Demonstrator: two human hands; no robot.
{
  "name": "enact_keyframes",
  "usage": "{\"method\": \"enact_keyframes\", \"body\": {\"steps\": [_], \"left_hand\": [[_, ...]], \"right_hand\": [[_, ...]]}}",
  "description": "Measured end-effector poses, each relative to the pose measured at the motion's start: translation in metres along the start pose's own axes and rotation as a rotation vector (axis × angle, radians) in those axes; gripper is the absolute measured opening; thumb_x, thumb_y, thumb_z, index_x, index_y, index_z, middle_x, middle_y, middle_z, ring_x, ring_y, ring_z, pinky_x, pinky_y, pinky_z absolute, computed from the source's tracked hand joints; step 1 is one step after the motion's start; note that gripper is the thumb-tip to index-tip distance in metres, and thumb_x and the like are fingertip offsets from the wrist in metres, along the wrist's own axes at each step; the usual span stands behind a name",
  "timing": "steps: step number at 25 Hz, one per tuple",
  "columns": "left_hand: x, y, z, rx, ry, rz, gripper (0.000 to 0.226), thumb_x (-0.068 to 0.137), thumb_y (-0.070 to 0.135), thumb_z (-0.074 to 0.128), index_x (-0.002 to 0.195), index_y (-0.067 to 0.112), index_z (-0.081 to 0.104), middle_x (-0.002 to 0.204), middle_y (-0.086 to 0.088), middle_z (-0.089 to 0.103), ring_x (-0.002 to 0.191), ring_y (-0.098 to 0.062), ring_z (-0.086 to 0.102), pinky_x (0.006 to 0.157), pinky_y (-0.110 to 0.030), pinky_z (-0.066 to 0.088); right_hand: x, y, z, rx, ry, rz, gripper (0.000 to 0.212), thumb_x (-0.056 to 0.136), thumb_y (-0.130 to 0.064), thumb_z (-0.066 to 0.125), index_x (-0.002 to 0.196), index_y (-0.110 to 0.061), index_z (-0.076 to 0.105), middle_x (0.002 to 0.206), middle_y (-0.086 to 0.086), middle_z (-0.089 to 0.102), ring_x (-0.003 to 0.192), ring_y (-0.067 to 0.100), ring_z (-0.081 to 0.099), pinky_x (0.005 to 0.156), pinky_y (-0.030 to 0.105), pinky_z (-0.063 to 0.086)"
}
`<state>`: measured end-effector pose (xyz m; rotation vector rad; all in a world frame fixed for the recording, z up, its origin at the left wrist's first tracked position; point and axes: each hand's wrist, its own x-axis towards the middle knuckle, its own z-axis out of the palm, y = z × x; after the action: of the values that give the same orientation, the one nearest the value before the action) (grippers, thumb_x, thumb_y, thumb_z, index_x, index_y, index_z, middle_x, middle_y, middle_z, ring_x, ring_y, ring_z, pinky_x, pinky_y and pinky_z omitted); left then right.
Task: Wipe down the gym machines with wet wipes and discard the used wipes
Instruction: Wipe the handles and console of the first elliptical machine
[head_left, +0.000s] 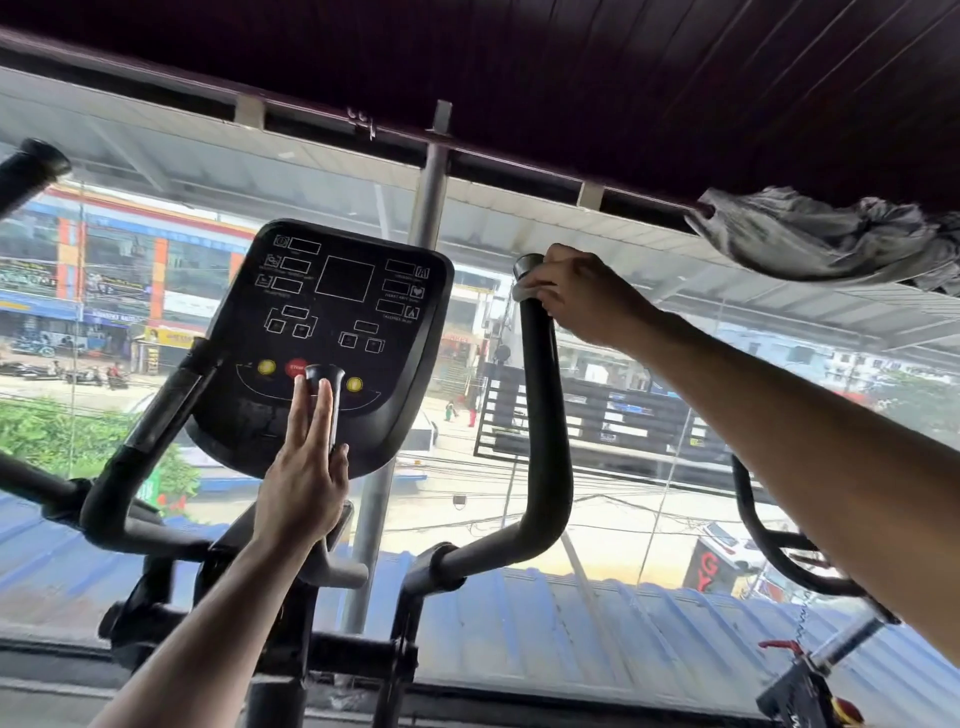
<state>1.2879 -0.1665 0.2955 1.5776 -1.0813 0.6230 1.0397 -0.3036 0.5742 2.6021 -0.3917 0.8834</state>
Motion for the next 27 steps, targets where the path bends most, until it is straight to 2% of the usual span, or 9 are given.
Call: {"method": "enact_keyframes", "body": {"steps": [4,7,9,12,16,18,20,23,27], "left_hand": [[0.001,0.002,0.002,0.021,0.001,0.003,0.085,0.099,0.007,0.059,0.167,0.025,0.011,0.175,0.003,-0.003,0.112,-0.047,0.067,0.062,-0.034,0.047],[-0.001,0.003,0.002,0.042,0.000,0.001,0.084,0.099,0.008,0.058,0.167,0.023,0.011,0.175,0.001,-0.003,0.113,-0.046,0.067,0.063,-0.038,0.053],[0.000,0.002,0.001,0.047,-0.005,-0.003,0.083,0.100,0.009,0.057,0.167,0.023,0.010,0.175,0.002,-0.005,0.116,-0.046,0.066,0.065,-0.041,0.056],[0.001,0.002,0.001,0.048,-0.018,0.004,0.083,0.100,0.009,0.056,0.167,0.023,0.009,0.175,0.002,-0.007,0.123,-0.046,0.062,0.066,-0.043,0.059],[0.000,-0.001,0.000,0.047,-0.035,0.000,0.082,0.102,0.012,0.056,0.167,0.025,0.008,0.175,0.003,-0.007,0.123,-0.048,0.061,0.068,-0.047,0.060],[0.002,-0.003,0.001,0.027,-0.044,-0.010,0.080,0.103,0.016,0.055,0.167,0.025,0.009,0.175,0.004,-0.006,0.124,-0.048,0.060,0.068,-0.049,0.060],[0.004,-0.004,0.001,0.016,-0.041,-0.002,0.076,0.105,0.020,0.054,0.167,0.025,0.010,0.175,0.005,-0.005,0.127,-0.046,0.060,0.069,-0.050,0.060],[0.003,-0.005,0.001,0.008,-0.043,0.004,0.074,0.105,0.021,0.053,0.167,0.024,0.012,0.175,0.004,-0.004,0.128,-0.046,0.059,0.068,-0.049,0.061],[0.005,0.000,-0.001,0.018,-0.055,-0.006,0.070,0.107,0.026,0.049,0.166,0.023,0.012,0.175,0.000,-0.002,0.137,-0.044,0.051,0.079,-0.055,0.060]], "right_hand": [[-0.041,-0.011,0.020,0.063,0.116,0.062,0.028,0.095,0.000,0.060,0.111,-0.013,0.078,0.097,-0.007,0.053,0.086,0.013,0.058,0.079,0.022,0.041],[-0.086,-0.023,0.027,0.144,0.162,0.017,0.028,0.090,0.004,0.066,0.110,-0.012,0.077,0.096,-0.002,0.062,0.081,0.013,0.061,0.076,0.025,0.047],[-0.101,-0.026,0.026,0.174,0.117,-0.016,0.026,0.089,0.004,0.069,0.108,-0.012,0.077,0.098,0.000,0.067,0.083,0.014,0.066,0.077,0.027,0.052],[-0.096,-0.014,0.008,0.260,-0.001,0.041,0.020,0.089,-0.004,0.075,0.103,-0.017,0.079,0.094,-0.016,0.069,0.082,0.004,0.067,0.076,0.021,0.053],[-0.066,-0.008,0.015,0.300,0.234,0.151,0.013,0.092,-0.010,0.072,0.103,-0.016,0.078,0.097,-0.005,0.072,0.083,0.011,0.068,0.078,0.016,0.053],[-0.066,-0.018,0.031,0.322,0.328,0.221,0.009,0.093,-0.011,0.071,0.100,-0.013,0.077,0.101,0.001,0.074,0.085,0.014,0.068,0.079,0.023,0.055],[-0.081,-0.028,0.042,0.348,0.357,0.255,0.015,0.091,0.000,0.068,0.097,-0.012,0.074,0.103,-0.004,0.075,0.088,0.009,0.069,0.080,0.027,0.056],[-0.116,-0.036,0.043,0.352,0.326,0.217,0.022,0.088,0.008,0.066,0.094,-0.012,0.072,0.097,-0.026,0.068,0.084,-0.008,0.065,0.075,0.011,0.051],[-0.117,-0.033,0.019,0.406,0.116,0.253,0.020,0.089,-0.006,0.075,0.088,-0.026,0.070,0.089,-0.019,0.072,0.071,-0.001,0.069,0.068,0.016,0.049]]}}
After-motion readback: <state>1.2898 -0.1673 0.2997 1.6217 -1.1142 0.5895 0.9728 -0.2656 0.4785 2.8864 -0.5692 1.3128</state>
